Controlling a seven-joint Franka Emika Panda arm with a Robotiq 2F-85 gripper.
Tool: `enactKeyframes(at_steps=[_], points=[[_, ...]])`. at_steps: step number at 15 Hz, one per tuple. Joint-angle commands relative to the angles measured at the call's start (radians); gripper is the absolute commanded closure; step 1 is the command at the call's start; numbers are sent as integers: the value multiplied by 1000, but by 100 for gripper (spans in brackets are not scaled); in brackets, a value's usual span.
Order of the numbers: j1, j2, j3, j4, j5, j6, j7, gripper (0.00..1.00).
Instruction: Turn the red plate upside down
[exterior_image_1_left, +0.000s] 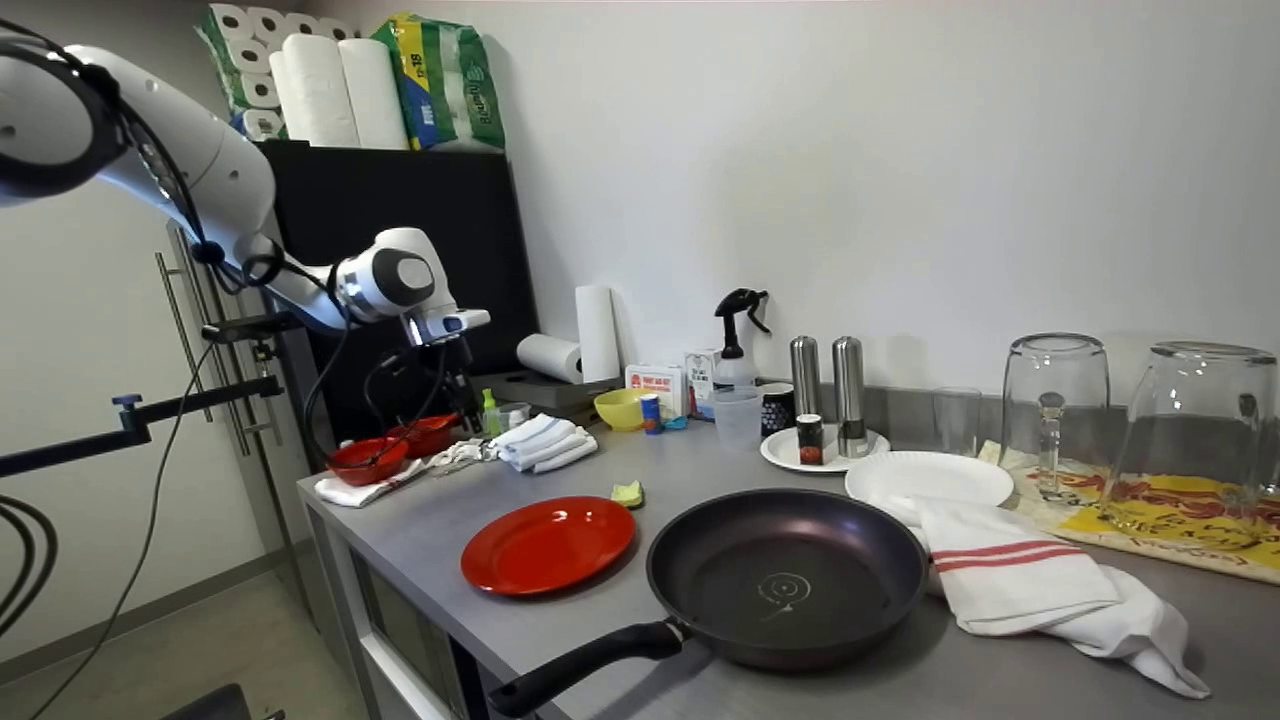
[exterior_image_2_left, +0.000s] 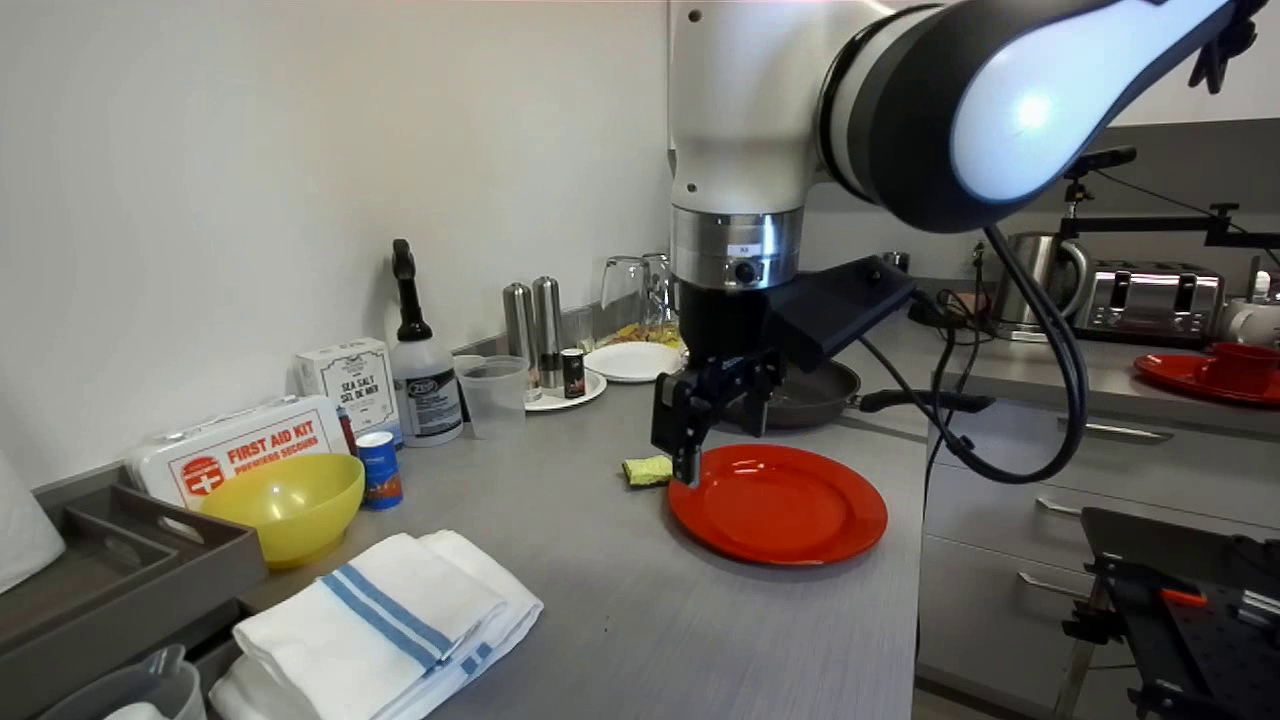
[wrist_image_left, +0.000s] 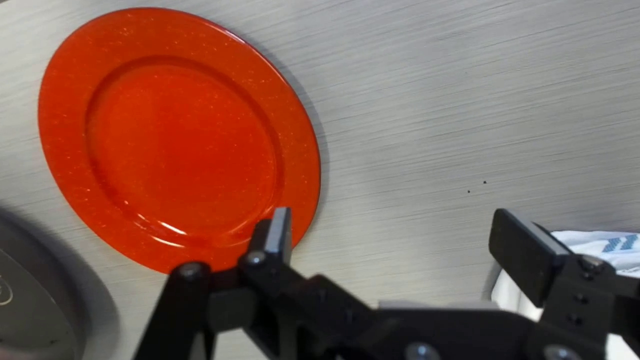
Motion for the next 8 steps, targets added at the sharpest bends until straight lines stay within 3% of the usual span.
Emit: enactKeyframes(at_steps=[1,8], points=[[4,27,-37,-39,9,92,18,0],[-1,62,-91,-102,23,178,20,0]])
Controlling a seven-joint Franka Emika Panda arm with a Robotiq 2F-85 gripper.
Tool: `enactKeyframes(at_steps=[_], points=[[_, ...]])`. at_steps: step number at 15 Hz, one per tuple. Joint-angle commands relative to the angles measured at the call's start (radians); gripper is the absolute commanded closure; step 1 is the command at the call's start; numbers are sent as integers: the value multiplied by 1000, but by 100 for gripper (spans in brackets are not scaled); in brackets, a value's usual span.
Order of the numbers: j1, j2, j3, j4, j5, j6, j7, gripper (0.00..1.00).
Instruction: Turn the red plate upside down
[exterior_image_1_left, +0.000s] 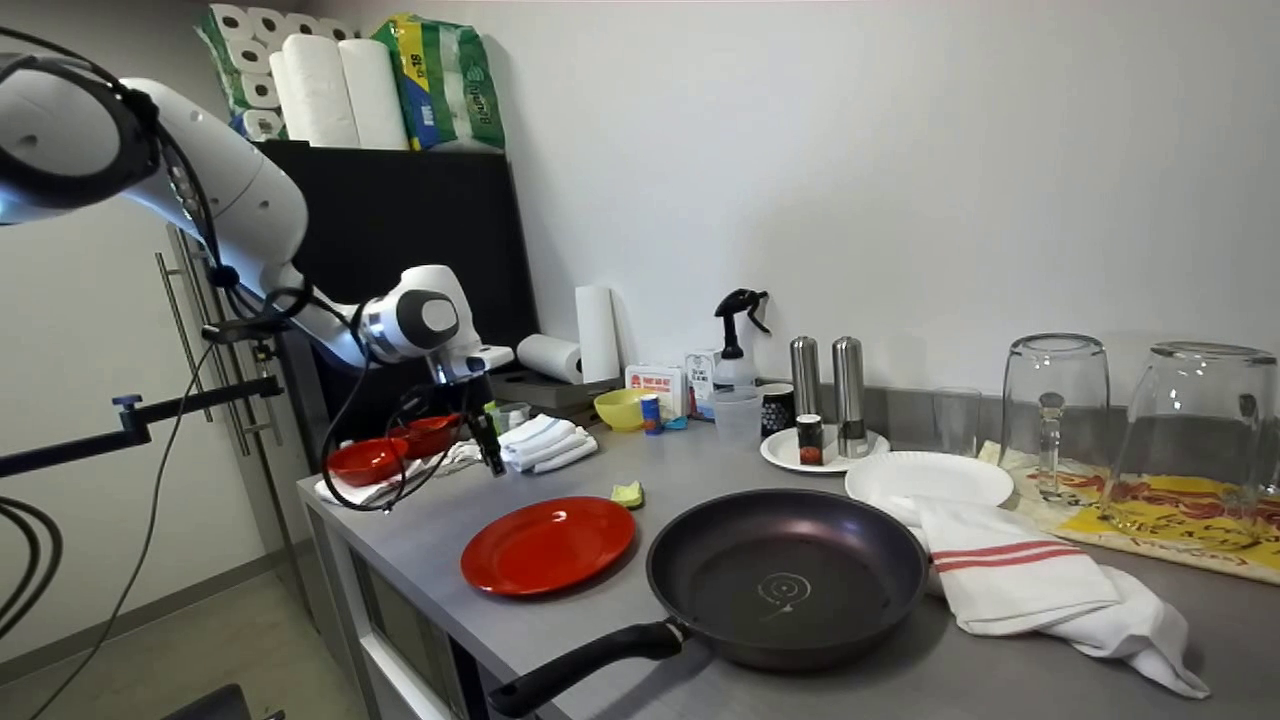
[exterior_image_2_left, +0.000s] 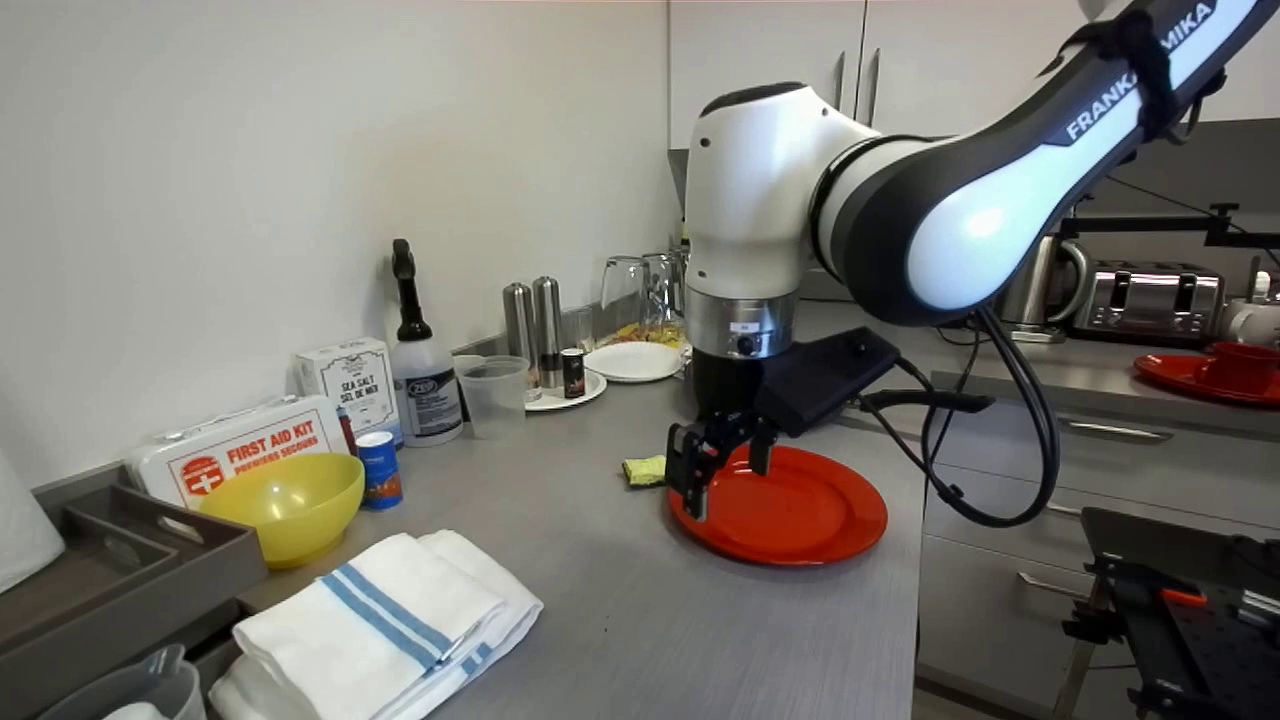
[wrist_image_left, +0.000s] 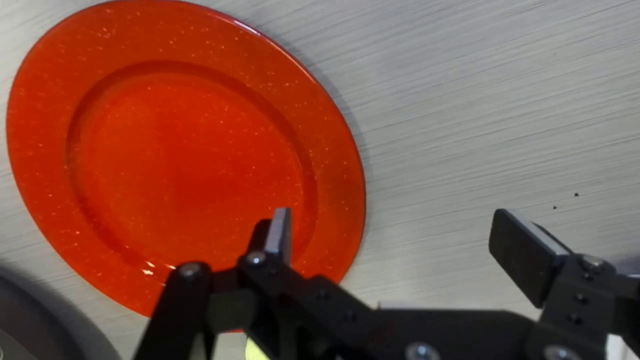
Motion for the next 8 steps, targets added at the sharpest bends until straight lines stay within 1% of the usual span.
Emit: enactKeyframes(at_steps=[1,4,8], points=[[7,5,-19,-22,18,26,0,0],[13,7,-33,-23,-15,7,-12,0],[15,8,-42,-16,-48,-28,-60,0]])
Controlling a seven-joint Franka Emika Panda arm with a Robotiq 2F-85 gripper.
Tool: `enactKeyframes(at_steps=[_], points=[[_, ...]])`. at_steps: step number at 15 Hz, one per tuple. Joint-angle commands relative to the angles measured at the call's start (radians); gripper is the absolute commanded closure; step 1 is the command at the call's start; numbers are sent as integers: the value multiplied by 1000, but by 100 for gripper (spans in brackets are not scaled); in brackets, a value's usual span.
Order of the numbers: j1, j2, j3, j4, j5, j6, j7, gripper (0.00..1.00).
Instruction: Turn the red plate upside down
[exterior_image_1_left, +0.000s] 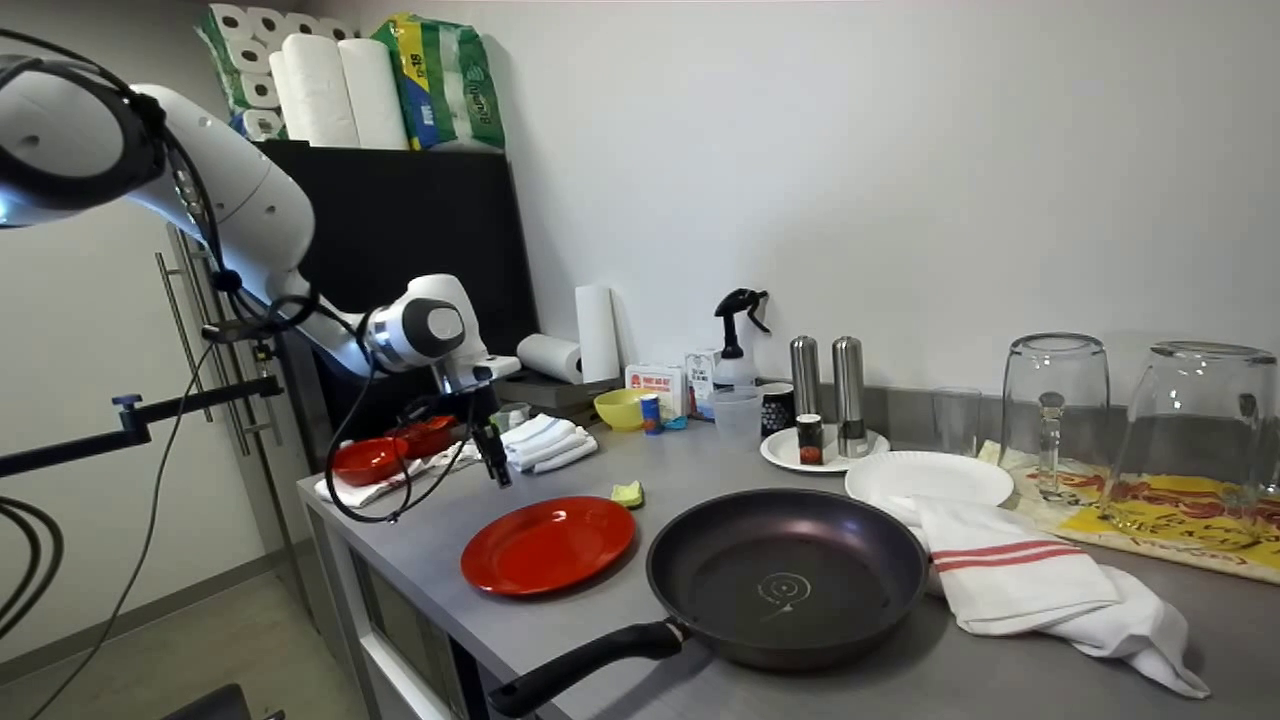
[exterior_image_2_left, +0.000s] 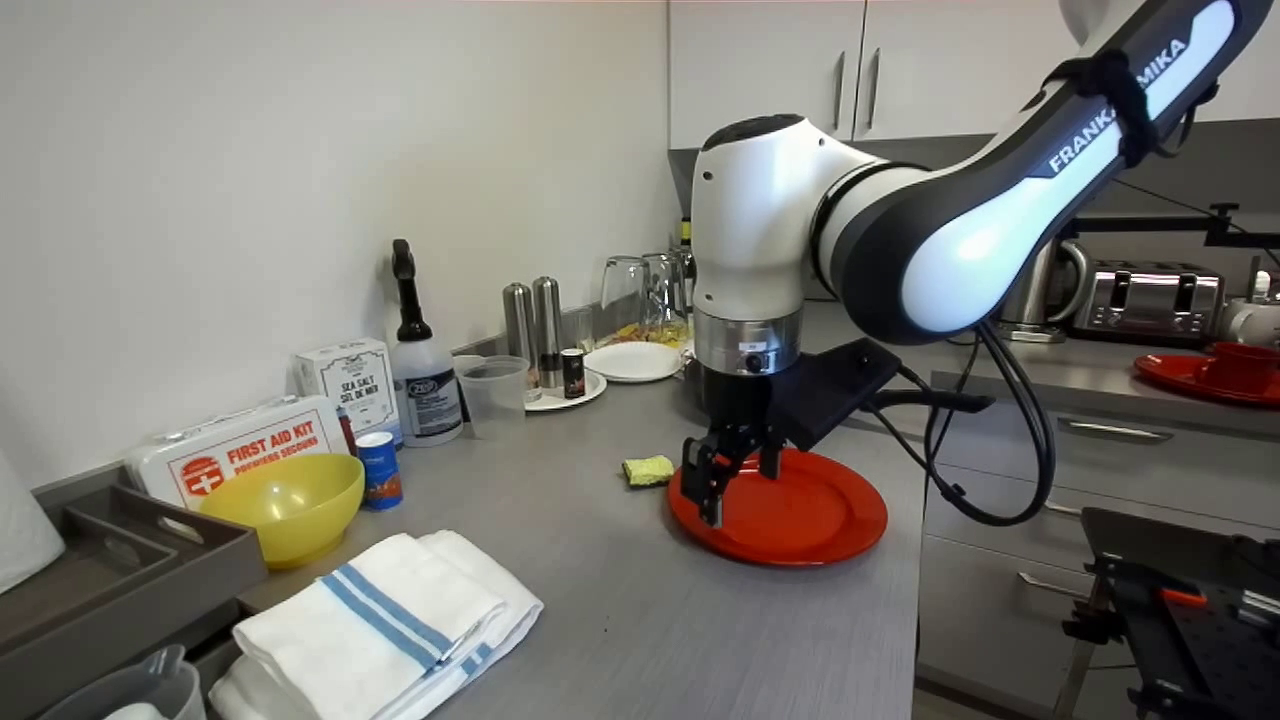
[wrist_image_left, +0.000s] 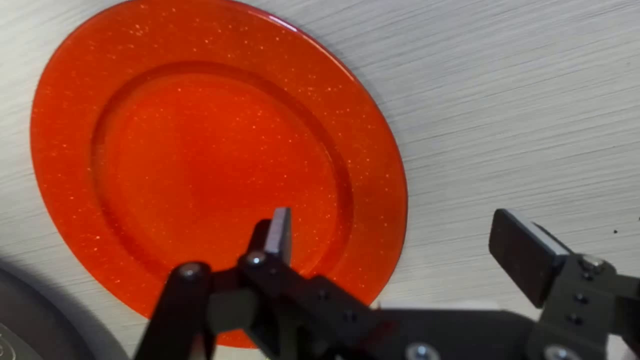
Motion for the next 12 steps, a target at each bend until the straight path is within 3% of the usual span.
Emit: enactKeyframes(at_steps=[1,8,12], points=[[44,23,-1,22,-41,-40,-14,0],[136,63,34,86,-94,-131,-38,0],[143,39,37,103,-96,-184,-45,0]])
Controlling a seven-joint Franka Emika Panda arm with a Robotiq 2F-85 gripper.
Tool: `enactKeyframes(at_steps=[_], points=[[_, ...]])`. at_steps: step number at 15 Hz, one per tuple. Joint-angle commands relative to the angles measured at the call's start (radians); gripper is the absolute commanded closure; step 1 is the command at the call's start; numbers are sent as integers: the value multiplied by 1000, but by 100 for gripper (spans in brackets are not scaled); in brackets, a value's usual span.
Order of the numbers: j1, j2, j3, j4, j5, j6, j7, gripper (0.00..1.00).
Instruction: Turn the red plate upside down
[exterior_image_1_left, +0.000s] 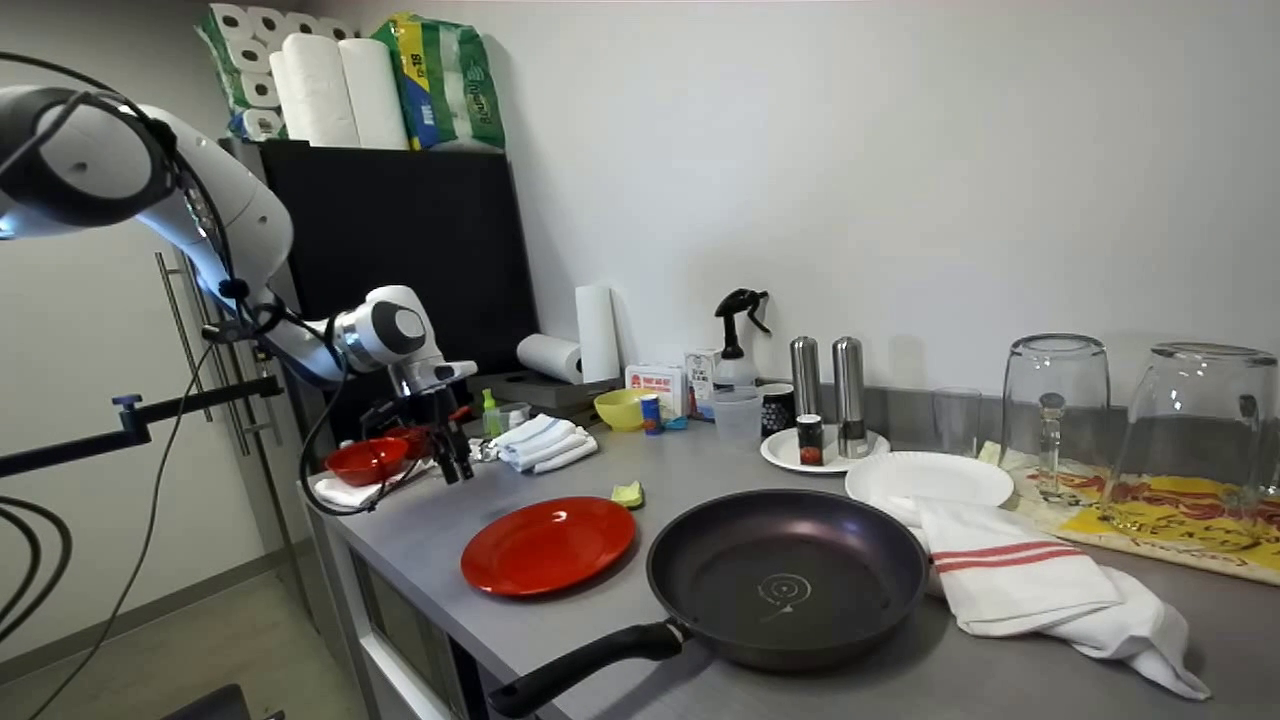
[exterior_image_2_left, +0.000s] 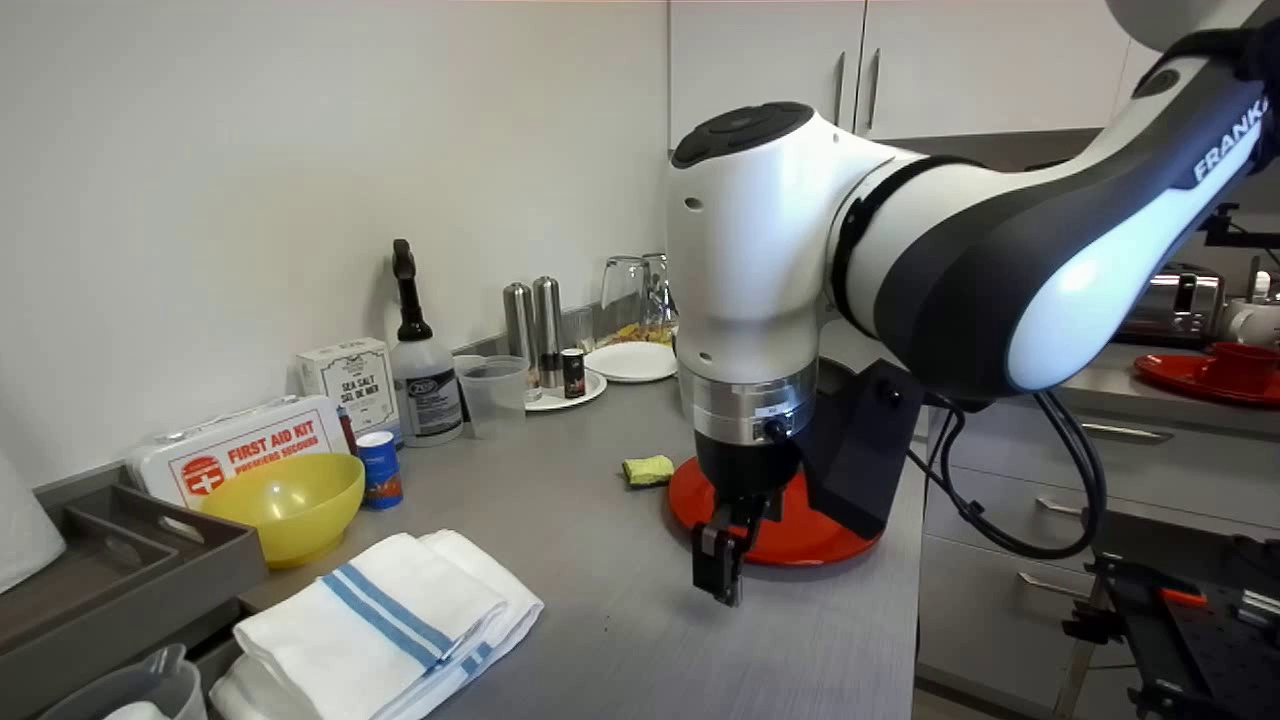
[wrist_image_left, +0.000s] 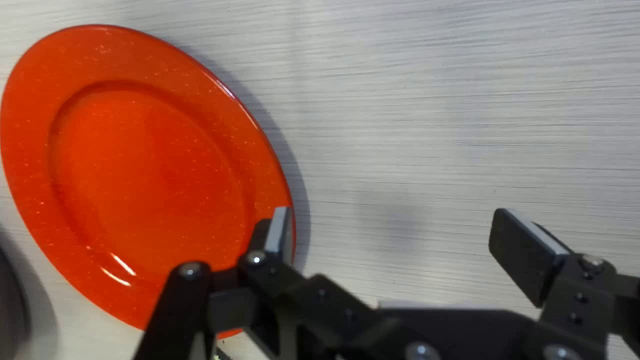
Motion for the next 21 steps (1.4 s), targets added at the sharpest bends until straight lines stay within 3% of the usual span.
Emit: enactKeyframes(at_steps=[1,13,21], points=[[2,-9,-3,42,-17,-54,-14,0],[6,5,-15,70,-125,-128,13,0],[0,72,-30,68,-156,-101,53,0]])
